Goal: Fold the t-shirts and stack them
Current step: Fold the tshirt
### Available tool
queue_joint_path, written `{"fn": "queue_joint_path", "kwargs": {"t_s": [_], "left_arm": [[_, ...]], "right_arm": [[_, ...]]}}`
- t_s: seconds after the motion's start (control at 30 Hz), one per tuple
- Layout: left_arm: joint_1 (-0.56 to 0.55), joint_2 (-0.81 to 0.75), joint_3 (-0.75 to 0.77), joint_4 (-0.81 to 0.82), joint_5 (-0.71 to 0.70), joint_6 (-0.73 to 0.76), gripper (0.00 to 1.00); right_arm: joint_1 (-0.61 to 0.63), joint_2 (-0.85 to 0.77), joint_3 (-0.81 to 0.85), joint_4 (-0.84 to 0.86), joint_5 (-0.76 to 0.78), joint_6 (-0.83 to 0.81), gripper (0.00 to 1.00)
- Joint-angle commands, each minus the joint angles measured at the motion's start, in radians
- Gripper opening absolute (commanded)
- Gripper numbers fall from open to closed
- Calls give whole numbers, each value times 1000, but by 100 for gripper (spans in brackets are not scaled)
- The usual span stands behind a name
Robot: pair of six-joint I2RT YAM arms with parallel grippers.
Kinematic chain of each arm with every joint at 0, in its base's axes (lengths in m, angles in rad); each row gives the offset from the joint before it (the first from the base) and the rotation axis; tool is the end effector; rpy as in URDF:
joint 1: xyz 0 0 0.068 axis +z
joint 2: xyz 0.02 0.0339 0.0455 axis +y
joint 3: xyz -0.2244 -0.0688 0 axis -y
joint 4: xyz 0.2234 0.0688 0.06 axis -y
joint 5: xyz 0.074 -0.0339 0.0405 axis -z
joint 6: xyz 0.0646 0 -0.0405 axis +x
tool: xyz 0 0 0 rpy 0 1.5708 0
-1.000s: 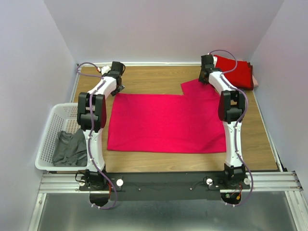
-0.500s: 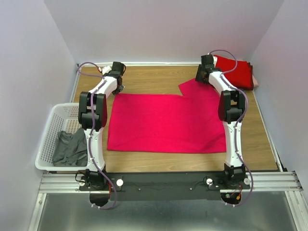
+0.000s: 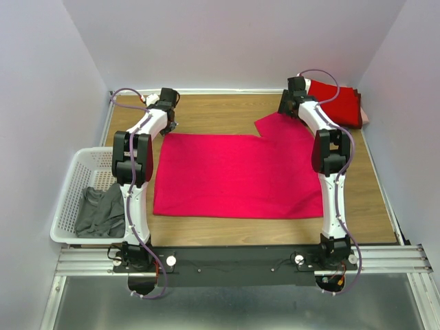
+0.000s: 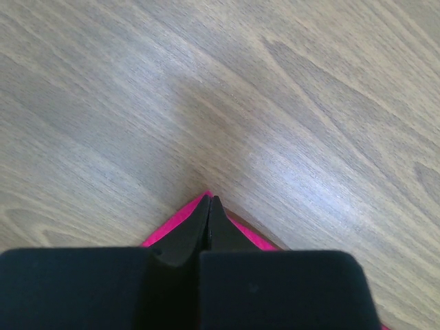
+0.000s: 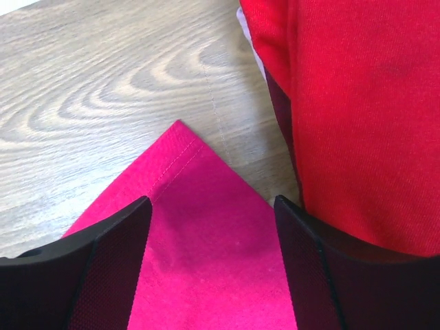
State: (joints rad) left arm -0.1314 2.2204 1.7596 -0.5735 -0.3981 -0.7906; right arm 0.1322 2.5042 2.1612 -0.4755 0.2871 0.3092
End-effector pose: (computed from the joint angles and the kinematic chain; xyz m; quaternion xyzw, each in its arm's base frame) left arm 0.4502 -0.0342 0.1318 -0.3555 0.8774 0.0552 0.3175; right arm 0.5216 0.0509 0.1291 0.1337 0.9123 -0.0502 0.3839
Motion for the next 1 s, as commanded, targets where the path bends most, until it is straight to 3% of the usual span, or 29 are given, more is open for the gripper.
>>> {"fn": "queue_joint_path", "kwargs": {"t_s": [0.0, 0.17, 0.3, 0.5, 0.67, 0.77, 0.97], "left_arm": [[3, -25, 38, -3, -38, 21, 0], [3, -22, 35, 3, -30, 25, 0], [3, -18, 31, 6, -24, 28, 0], [3, -15, 23, 11, -21, 25, 0], [10, -16, 23, 12, -21, 22, 0], [19, -10, 35, 20, -13, 25, 0], [35, -11, 74, 47, 11, 44, 0]], "right_arm": [[12, 13, 26, -2, -15, 4, 77], [10, 44, -15, -2, -17, 16, 75], [10, 54, -38, -2, -23, 18, 67], [10, 51, -52, -2, -55, 28, 27], [10, 33, -20, -2, -52, 34, 9], [12, 15, 3, -2, -34, 36, 1], [12, -45, 29, 8, 33, 45, 1]]}}
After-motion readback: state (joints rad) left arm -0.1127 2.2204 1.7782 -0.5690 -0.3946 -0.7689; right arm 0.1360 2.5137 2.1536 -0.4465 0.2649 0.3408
